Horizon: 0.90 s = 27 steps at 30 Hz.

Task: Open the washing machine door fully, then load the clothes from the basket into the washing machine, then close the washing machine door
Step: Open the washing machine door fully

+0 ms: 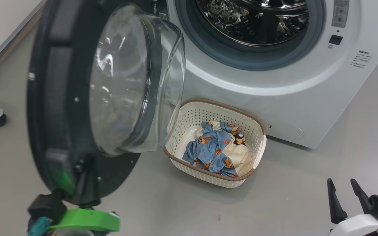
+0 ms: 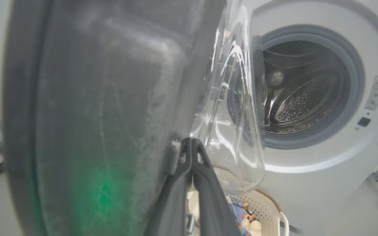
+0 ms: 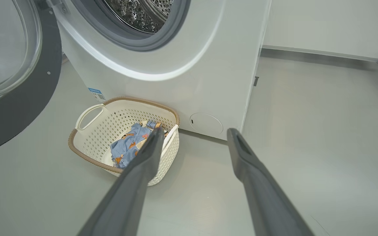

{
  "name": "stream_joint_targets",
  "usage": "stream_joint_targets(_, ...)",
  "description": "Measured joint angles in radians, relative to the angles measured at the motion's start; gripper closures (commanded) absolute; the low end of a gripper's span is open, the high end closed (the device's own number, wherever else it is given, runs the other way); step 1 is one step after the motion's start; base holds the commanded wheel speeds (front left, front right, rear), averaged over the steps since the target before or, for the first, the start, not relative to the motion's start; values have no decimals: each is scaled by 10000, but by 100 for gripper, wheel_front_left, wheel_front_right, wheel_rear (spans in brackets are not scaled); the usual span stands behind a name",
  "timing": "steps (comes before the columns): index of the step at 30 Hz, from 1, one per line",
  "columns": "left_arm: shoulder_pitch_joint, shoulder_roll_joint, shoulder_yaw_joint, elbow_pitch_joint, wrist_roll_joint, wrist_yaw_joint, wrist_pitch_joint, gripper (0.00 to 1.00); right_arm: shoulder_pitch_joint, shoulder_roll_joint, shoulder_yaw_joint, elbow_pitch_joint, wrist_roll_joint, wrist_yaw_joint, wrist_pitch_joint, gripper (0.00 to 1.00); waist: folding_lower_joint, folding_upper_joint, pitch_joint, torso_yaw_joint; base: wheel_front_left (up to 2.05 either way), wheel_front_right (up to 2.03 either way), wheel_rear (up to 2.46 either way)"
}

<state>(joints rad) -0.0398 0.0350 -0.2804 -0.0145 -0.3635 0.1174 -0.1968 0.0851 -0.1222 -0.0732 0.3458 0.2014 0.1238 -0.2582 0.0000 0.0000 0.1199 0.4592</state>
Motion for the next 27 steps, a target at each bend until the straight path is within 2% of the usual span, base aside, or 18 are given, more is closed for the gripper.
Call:
stream_joint_targets(7, -252, -12, 1954, 853, -4, 0, -255, 100, -139, -59, 581, 73, -10, 0, 0, 0, 0, 0, 85, -66, 0, 0, 0)
stream_joint_targets(17, -1479, -77, 3591, 2247, 474, 0, -426, 100, -138, -236, 848, 272, -8, 0, 0, 0, 0, 0, 82, -693, 0, 0, 0)
stream_joint_targets(27, -2343, -102, 5020, 3545, 642, 0, -508, 100, -128, -276, 688, 362, 84, 0, 0, 0, 0, 0, -18, -1428, 0, 0, 0)
